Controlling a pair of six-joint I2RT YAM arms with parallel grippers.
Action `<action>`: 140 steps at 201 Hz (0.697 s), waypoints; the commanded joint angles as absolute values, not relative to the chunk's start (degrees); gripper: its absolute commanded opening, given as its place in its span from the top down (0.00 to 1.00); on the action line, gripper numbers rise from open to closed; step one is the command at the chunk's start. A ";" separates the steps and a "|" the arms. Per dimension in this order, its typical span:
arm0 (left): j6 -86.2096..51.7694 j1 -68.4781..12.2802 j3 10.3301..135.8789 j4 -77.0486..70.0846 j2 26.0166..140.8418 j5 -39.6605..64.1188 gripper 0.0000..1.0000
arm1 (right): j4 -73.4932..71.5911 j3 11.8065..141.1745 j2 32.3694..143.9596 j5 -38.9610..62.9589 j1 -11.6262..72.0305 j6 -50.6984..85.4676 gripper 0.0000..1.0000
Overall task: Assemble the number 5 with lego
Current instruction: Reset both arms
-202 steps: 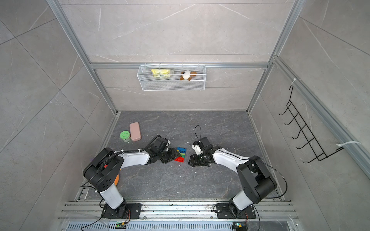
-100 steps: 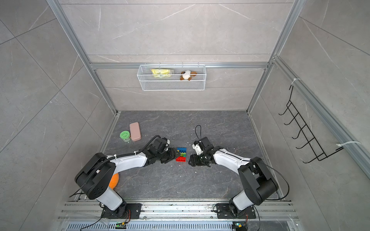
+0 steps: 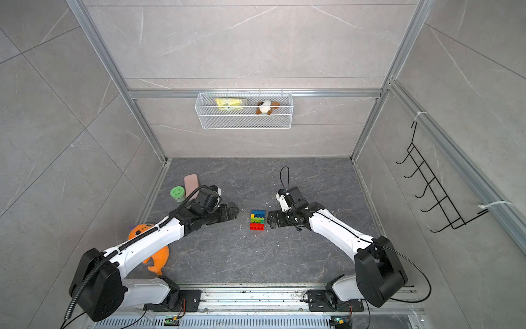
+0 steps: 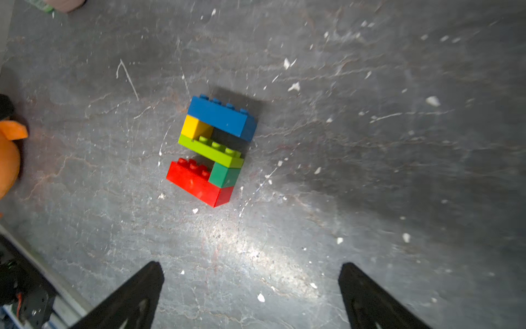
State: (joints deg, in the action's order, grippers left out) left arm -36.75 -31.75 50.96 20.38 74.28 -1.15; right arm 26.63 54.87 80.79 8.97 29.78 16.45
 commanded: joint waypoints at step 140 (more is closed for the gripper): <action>-2.61 -10.16 36.93 -13.20 78.24 -23.90 0.00 | -21.39 28.99 79.60 -43.09 23.43 -2.72 0.00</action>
